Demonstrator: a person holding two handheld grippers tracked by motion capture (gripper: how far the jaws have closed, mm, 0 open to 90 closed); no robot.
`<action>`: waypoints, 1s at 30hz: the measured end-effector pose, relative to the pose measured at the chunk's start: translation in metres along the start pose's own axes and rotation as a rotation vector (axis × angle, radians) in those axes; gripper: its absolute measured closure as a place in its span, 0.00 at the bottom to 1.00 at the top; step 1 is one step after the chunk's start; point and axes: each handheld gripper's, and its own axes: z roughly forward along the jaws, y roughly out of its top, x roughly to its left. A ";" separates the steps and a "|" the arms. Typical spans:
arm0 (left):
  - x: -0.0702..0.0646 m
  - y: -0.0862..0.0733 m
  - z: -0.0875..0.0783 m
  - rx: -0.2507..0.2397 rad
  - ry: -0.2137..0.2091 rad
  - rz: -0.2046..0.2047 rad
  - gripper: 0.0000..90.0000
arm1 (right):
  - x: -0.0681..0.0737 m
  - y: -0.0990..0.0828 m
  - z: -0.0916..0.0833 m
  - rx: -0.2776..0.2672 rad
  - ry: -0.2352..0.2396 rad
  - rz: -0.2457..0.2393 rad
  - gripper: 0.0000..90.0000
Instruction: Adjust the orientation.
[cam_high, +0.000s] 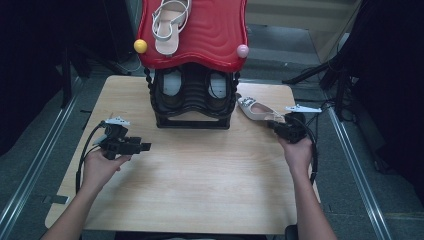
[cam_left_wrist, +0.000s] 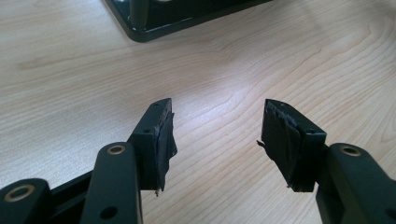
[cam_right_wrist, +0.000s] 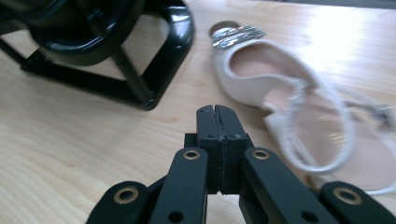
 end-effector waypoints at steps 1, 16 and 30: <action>0.000 0.000 0.000 0.002 -0.006 -0.001 0.49 | -0.005 0.002 -0.002 -0.002 -0.009 0.007 1.00; -0.001 0.000 0.000 0.007 -0.013 0.004 0.49 | -0.050 -0.006 -0.013 0.022 -0.121 0.054 1.00; -0.002 0.000 0.002 0.011 -0.015 0.013 0.49 | -0.073 -0.018 -0.007 0.045 -0.188 0.082 1.00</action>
